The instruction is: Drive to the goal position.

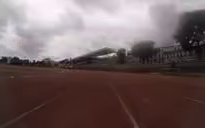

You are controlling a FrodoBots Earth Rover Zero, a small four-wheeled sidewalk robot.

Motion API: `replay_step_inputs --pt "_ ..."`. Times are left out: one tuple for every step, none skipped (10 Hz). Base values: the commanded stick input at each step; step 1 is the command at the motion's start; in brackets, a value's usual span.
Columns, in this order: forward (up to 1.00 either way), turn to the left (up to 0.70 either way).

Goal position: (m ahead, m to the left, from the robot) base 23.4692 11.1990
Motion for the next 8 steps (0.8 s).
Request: replay_step_inputs --pt "0.67 0.00" --pt "0.67 0.00" --pt "0.67 0.00" --pt "0.67 0.00" --pt "0.67 0.00" --pt "0.67 0.00" --pt "0.67 0.00" --pt "0.67 0.00"
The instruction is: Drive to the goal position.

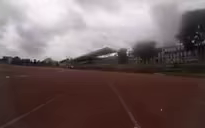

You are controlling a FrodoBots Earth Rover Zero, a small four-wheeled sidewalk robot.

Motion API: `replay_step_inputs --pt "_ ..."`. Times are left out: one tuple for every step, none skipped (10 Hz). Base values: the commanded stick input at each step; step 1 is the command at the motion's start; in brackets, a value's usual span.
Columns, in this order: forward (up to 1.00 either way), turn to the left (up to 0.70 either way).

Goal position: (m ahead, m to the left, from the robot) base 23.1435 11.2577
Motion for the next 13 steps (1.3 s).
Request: replay_step_inputs --pt "0.67 0.00" --pt "0.67 0.00" --pt "0.67 0.00" --pt "0.67 0.00" --pt "0.67 0.00" --pt "0.67 0.00" --pt "0.67 0.00" --pt "0.67 0.00" --pt "0.67 0.00" --pt "0.67 0.00" --pt "0.67 0.00" --pt "0.67 0.00" --pt "0.67 0.00"
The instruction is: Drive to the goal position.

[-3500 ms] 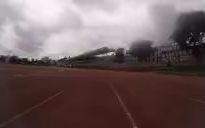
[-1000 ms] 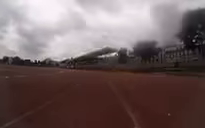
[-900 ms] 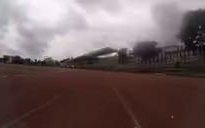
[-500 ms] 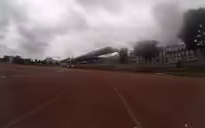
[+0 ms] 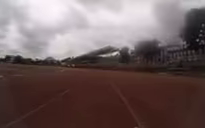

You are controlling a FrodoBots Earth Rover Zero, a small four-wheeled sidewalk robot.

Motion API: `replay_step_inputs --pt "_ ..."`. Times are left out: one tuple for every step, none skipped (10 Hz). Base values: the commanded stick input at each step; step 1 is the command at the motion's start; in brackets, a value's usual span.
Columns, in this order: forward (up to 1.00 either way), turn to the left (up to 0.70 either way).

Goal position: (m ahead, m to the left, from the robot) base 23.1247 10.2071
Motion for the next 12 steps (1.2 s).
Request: replay_step_inputs --pt "0.67 0.00" --pt "0.67 0.00" --pt "0.67 0.00" --pt "0.67 0.00" --pt "0.67 0.00" --pt "0.67 0.00" --pt "0.67 0.00" --pt "0.67 0.00" --pt "0.67 0.00" --pt "0.67 0.00" --pt "0.67 0.00" --pt "0.67 0.00"
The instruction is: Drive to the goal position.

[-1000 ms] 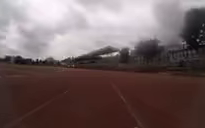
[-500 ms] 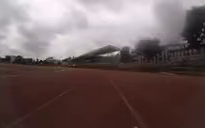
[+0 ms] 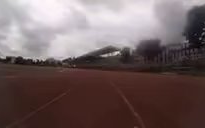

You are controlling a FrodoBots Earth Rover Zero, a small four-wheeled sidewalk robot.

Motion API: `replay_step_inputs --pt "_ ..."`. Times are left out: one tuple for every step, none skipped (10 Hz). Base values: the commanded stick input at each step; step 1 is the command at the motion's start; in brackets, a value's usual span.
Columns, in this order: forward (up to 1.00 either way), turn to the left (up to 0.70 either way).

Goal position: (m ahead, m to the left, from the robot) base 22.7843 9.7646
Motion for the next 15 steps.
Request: replay_step_inputs --pt "0.67 0.00" --pt "0.67 0.00" --pt "0.67 0.00" --pt "0.67 0.00" --pt "0.67 0.00" --pt "0.67 0.00" --pt "0.67 0.00" --pt "0.67 0.00" --pt "0.67 0.00" --pt "0.67 0.00" --pt "0.67 0.00" --pt "0.67 0.00" --pt "0.67 0.00" --pt "0.67 0.00" --pt "0.67 0.00"
